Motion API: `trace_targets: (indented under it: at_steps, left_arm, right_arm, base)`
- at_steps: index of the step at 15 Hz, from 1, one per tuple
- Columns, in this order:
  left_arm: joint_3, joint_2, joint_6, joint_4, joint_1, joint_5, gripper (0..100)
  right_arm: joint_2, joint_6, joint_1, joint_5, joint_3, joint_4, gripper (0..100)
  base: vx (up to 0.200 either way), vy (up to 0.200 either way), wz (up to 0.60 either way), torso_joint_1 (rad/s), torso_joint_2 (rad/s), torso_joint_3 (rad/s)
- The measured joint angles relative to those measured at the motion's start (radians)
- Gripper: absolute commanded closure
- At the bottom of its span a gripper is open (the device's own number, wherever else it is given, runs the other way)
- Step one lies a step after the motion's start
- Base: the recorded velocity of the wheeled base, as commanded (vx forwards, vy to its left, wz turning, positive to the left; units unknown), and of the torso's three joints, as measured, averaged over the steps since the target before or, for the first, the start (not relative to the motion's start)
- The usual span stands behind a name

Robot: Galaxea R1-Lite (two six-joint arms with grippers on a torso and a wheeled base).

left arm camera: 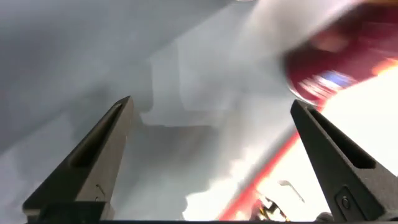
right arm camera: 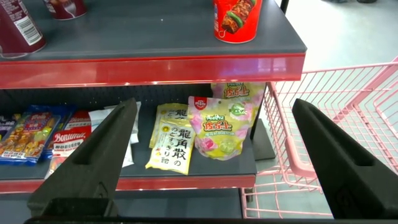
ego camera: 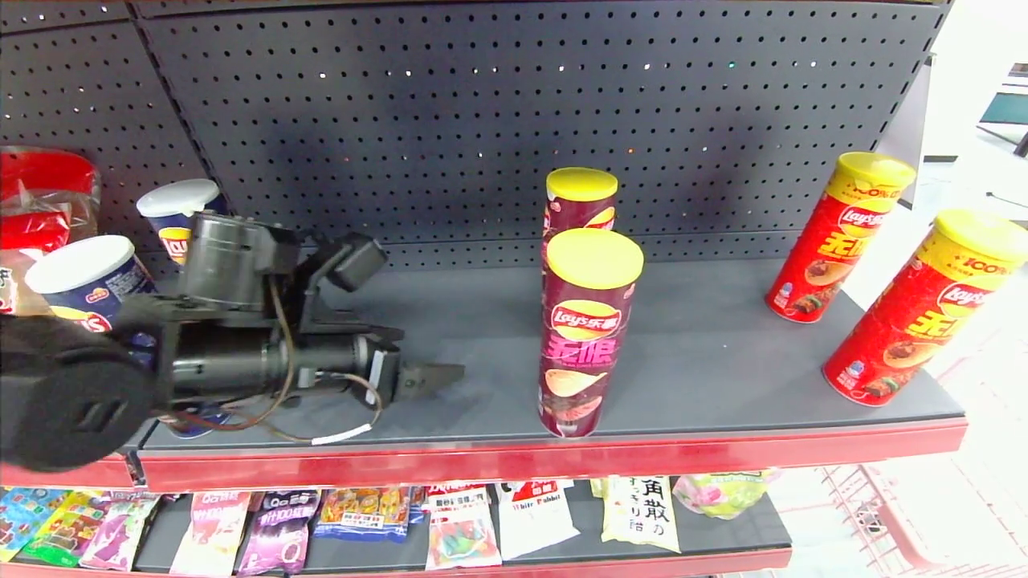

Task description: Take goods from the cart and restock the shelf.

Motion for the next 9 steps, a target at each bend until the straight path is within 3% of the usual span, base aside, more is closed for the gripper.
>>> trace_targets:
  at_steps: [4,7,9]
  left_arm:
    - [0.228,-0.415,-0.005,0.069,0.055,0.017,0]
    - [0.32,-0.774,-0.008,0.306,0.133,0.036,0]
    - [0.353,-1.019,-0.01,0.512,0.189,0.084,0]
  right_arm:
    - [0.0,-0.001,-0.001,0.0,0.0,0.0,0]
    - [0.0,0.0,-0.001,0.0,0.0,0.0,0]
    - [0.0,0.0,-0.001,0.0,0.0,0.0,0]
  base:
    - [0.0,0.0,0.0,0.0,0.0,0.0]
    - [0.0,0.0,0.0,0.0,0.0,0.0]
    - [0.0,0.0,0.0,0.0,0.0,0.0]
